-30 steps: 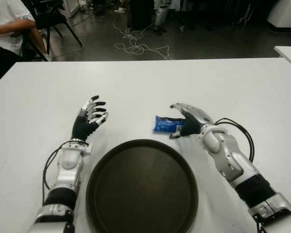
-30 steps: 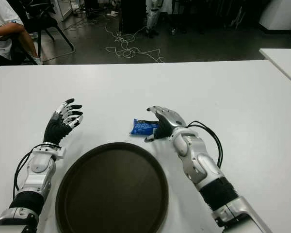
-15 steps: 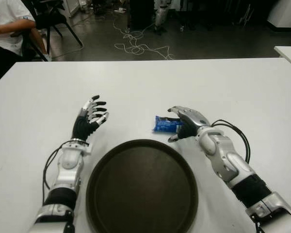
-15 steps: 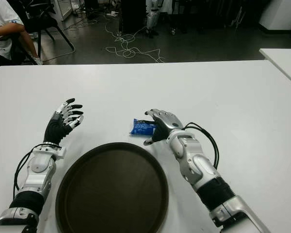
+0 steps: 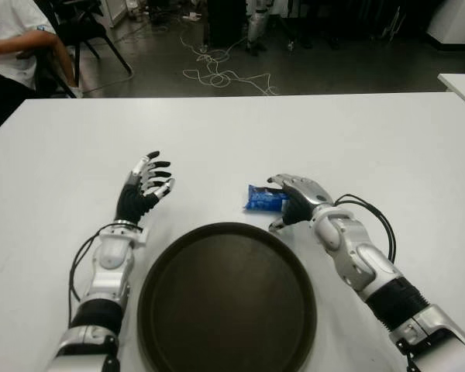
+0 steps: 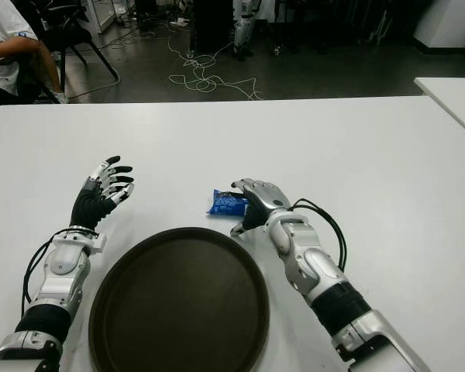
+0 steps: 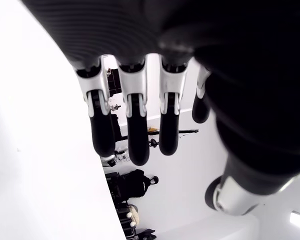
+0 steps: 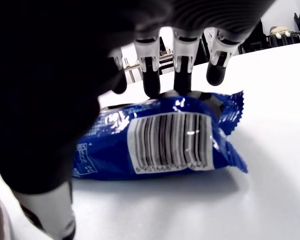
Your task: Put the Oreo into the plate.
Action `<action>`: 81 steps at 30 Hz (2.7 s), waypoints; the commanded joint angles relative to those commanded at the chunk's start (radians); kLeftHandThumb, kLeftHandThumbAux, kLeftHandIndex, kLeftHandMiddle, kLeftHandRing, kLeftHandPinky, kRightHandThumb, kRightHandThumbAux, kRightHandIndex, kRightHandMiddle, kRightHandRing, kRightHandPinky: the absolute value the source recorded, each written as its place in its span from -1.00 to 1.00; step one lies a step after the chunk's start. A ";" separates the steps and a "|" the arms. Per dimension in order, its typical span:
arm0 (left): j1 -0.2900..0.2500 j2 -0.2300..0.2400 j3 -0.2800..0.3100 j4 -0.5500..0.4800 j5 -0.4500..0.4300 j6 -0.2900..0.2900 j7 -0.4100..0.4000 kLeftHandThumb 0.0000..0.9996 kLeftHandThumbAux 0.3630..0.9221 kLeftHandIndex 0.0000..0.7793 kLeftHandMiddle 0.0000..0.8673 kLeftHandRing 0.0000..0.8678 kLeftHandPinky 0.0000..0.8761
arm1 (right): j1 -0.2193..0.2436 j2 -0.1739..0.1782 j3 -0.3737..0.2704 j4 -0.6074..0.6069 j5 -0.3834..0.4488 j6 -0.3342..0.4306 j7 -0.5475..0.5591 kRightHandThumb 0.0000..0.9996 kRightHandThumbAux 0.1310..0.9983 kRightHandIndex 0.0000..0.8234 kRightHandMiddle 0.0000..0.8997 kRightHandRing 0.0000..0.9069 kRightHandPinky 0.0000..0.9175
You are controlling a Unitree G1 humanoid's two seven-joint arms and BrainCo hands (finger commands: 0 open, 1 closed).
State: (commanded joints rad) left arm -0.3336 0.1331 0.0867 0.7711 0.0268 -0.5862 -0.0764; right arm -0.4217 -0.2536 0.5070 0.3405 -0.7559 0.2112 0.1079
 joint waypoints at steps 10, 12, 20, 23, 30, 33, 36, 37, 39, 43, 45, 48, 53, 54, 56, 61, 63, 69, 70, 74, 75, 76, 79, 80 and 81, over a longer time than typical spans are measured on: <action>0.003 -0.002 -0.002 -0.005 0.004 0.003 0.005 -0.19 0.37 -0.64 -0.40 -0.34 -0.27 | -0.015 0.006 0.010 0.068 0.002 -0.007 -0.014 -1.00 0.54 -0.61 -0.57 -0.59 -0.67; 0.003 -0.002 -0.002 -0.006 0.004 0.004 0.007 -0.19 0.37 -0.64 -0.41 -0.34 -0.27 | -0.017 0.007 0.011 0.080 0.003 -0.012 -0.019 -1.00 0.54 -0.61 -0.56 -0.58 -0.66; 0.004 -0.009 0.000 -0.007 -0.003 0.007 0.012 -0.18 0.39 -0.64 -0.40 -0.34 -0.27 | -0.025 0.015 0.010 0.129 0.010 -0.037 -0.049 -1.00 0.52 -0.59 -0.55 -0.57 -0.63; 0.004 -0.009 -0.001 -0.007 -0.001 0.005 0.015 -0.19 0.40 -0.64 -0.39 -0.33 -0.28 | -0.029 0.017 0.009 0.148 0.013 -0.047 -0.059 -1.00 0.55 -0.58 -0.54 -0.55 -0.62; 0.004 -0.005 -0.008 -0.009 0.012 0.014 0.025 -0.19 0.41 -0.63 -0.40 -0.34 -0.30 | -0.036 0.028 0.001 0.200 0.025 -0.071 -0.092 -1.00 0.59 -0.56 -0.49 -0.49 -0.55; 0.004 -0.006 -0.008 -0.009 0.007 0.014 0.020 -0.19 0.39 -0.63 -0.41 -0.35 -0.30 | -0.040 0.033 0.000 0.219 0.027 -0.078 -0.103 -1.00 0.59 -0.56 -0.48 -0.47 -0.51; 0.003 -0.008 -0.007 -0.007 0.001 0.009 0.016 -0.19 0.37 -0.63 -0.40 -0.35 -0.30 | -0.043 0.035 -0.001 0.235 0.030 -0.087 -0.113 -1.00 0.60 -0.51 -0.43 -0.42 -0.43; 0.003 -0.008 -0.007 -0.007 0.000 0.009 0.016 -0.19 0.36 -0.63 -0.40 -0.34 -0.30 | -0.044 0.035 -0.001 0.236 0.031 -0.089 -0.115 -1.00 0.61 -0.50 -0.43 -0.41 -0.42; 0.003 -0.009 -0.007 -0.006 -0.003 0.006 0.014 -0.19 0.35 -0.64 -0.40 -0.34 -0.29 | -0.043 0.036 -0.004 0.242 0.033 -0.098 -0.128 -1.00 0.62 -0.44 -0.37 -0.34 -0.33; 0.003 -0.010 -0.007 -0.005 -0.008 0.003 0.008 -0.19 0.34 -0.65 -0.40 -0.33 -0.28 | -0.039 0.034 -0.006 0.264 0.029 -0.144 -0.197 -1.00 0.66 -0.21 -0.13 -0.10 -0.08; 0.003 -0.011 -0.006 -0.005 -0.013 0.000 0.001 -0.20 0.35 -0.64 -0.39 -0.33 -0.28 | -0.037 0.028 -0.003 0.278 0.020 -0.175 -0.240 -0.98 0.68 -0.10 -0.03 0.00 0.00; 0.004 -0.013 -0.005 -0.005 -0.017 -0.003 -0.003 -0.17 0.35 -0.65 -0.39 -0.33 -0.25 | -0.040 0.022 0.001 0.294 0.015 -0.202 -0.277 -0.90 0.65 0.05 0.10 0.10 0.08; 0.005 -0.012 -0.008 -0.010 -0.009 -0.002 0.003 -0.16 0.34 -0.64 -0.39 -0.32 -0.25 | -0.046 0.016 0.006 0.315 0.012 -0.223 -0.309 -0.85 0.63 0.14 0.20 0.18 0.12; 0.006 -0.012 -0.008 -0.011 -0.008 -0.002 0.004 -0.16 0.35 -0.63 -0.39 -0.33 -0.25 | -0.047 0.016 0.006 0.316 0.012 -0.225 -0.312 -0.84 0.62 0.15 0.21 0.18 0.12; 0.006 -0.012 -0.009 -0.012 -0.004 -0.003 0.009 -0.16 0.35 -0.63 -0.39 -0.33 -0.25 | -0.047 0.013 0.005 0.313 0.013 -0.225 -0.312 -0.83 0.61 0.16 0.23 0.20 0.11; 0.012 -0.014 -0.010 -0.023 0.001 -0.002 0.016 -0.17 0.36 -0.63 -0.40 -0.34 -0.25 | -0.042 0.006 0.006 0.290 0.009 -0.212 -0.300 -0.80 0.59 0.21 0.31 0.27 0.12; 0.014 -0.015 -0.011 -0.026 0.000 -0.001 0.017 -0.19 0.36 -0.63 -0.39 -0.33 -0.25 | -0.041 0.004 0.006 0.284 0.007 -0.208 -0.295 -0.80 0.58 0.22 0.35 0.30 0.13; 0.020 -0.018 -0.012 -0.046 0.000 0.016 0.025 -0.18 0.41 -0.63 -0.38 -0.32 -0.27 | -0.033 -0.001 0.003 0.256 0.003 -0.185 -0.272 -0.83 0.54 0.22 0.42 0.35 -0.27; 0.019 -0.018 -0.012 -0.046 0.001 0.018 0.027 -0.18 0.41 -0.63 -0.38 -0.32 -0.27 | -0.032 -0.002 0.002 0.251 0.003 -0.180 -0.269 -0.84 0.54 0.22 0.43 0.36 -0.31; 0.020 -0.019 -0.014 -0.050 0.005 0.024 0.034 -0.18 0.40 -0.63 -0.38 -0.32 -0.26 | -0.027 -0.007 -0.001 0.232 0.004 -0.169 -0.260 -0.94 0.52 0.25 0.41 0.36 -0.52; 0.021 -0.020 -0.015 -0.053 0.004 0.025 0.034 -0.19 0.39 -0.63 -0.38 -0.32 -0.26 | -0.025 -0.010 -0.002 0.224 0.007 -0.170 -0.255 -0.96 0.51 0.26 0.41 0.36 -0.56; 0.023 -0.020 -0.015 -0.056 0.004 0.026 0.034 -0.19 0.38 -0.63 -0.39 -0.32 -0.26 | -0.024 -0.012 -0.003 0.218 0.010 -0.171 -0.250 -0.97 0.52 0.27 0.43 0.38 -0.56; 0.026 -0.021 -0.017 -0.065 0.001 0.032 0.031 -0.18 0.39 -0.63 -0.39 -0.33 -0.27 | -0.020 -0.019 -0.007 0.198 0.018 -0.175 -0.231 -0.99 0.53 0.28 0.45 0.40 -0.61; 0.026 -0.021 -0.018 -0.068 0.000 0.034 0.031 -0.17 0.40 -0.63 -0.39 -0.33 -0.27 | -0.018 -0.021 -0.009 0.192 0.019 -0.174 -0.226 -0.99 0.52 0.27 0.44 0.40 -0.63; 0.027 -0.022 -0.018 -0.071 0.000 0.037 0.031 -0.16 0.40 -0.63 -0.39 -0.33 -0.27 | -0.017 -0.022 -0.010 0.188 0.020 -0.174 -0.222 -1.00 0.52 0.27 0.44 0.40 -0.64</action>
State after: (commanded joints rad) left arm -0.3061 0.1115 0.0687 0.7002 0.0263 -0.5493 -0.0458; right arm -0.4386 -0.2757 0.4972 0.5288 -0.7359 0.0372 -0.1141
